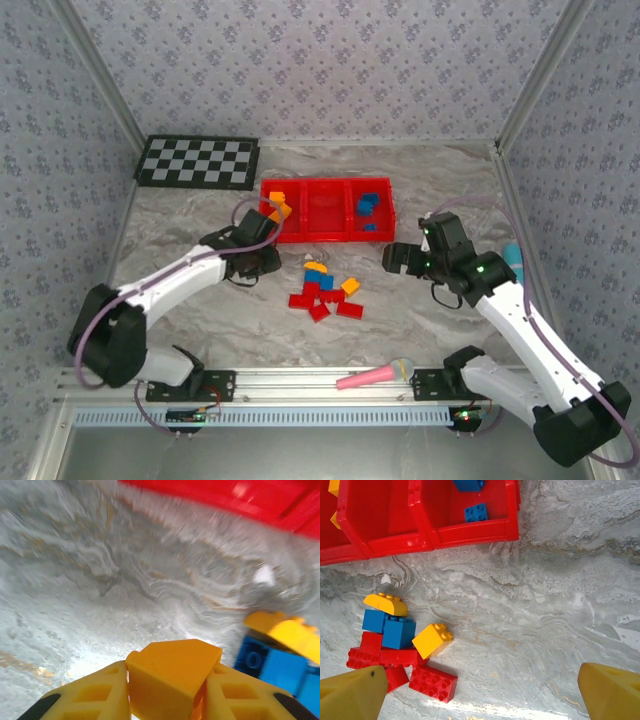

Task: Sort the legos into containers by color
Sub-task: Place the lego in the container.

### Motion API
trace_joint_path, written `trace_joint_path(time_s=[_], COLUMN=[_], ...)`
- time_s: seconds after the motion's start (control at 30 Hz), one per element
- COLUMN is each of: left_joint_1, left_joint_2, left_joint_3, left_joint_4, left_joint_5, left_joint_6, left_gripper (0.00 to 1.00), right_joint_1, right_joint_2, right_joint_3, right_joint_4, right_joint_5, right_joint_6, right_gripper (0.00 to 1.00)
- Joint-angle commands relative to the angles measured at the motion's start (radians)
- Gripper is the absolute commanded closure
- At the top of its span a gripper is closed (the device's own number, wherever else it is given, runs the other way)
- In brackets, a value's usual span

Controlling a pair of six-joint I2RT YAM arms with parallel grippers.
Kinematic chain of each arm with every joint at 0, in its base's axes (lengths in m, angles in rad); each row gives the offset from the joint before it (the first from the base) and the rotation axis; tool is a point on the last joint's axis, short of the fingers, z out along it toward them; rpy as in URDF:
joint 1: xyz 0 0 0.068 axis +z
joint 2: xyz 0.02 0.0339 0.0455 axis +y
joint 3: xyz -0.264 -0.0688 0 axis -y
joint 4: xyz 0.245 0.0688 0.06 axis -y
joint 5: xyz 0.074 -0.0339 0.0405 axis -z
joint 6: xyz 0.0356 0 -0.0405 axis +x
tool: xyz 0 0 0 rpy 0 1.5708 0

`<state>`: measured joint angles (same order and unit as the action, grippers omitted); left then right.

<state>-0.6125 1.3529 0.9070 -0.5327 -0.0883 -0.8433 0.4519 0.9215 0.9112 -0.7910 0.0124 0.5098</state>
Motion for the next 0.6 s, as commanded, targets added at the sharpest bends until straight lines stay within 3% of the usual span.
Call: trace_joint_path(time_s=[0.0,0.2,0.57], left_joint_1=[0.011,0.072,0.130], left_joint_2=[-0.042,0.064,0.456], left_joint_3=[0.039,0.199,0.631], left_joint_4=[-0.060,-0.095,-0.194], left_joint_5=[-0.083,-0.083,0.002], left_joint_6=[0.007,0.118,0.252], left_gripper=[0.74,0.73,0.70], right_joint_1=[-0.002,-0.006,-0.028], right_joint_2=[-0.044,-0.123,-0.273], right_joint_3=[-0.010,-0.046,-0.080], right_joint_4=[-0.055,-0.112,-0.216], right_joint_5=[0.032,0.061,0.109], right_joint_6=[0.022,0.033,0.035], right_gripper=[0.00,0.00,0.00])
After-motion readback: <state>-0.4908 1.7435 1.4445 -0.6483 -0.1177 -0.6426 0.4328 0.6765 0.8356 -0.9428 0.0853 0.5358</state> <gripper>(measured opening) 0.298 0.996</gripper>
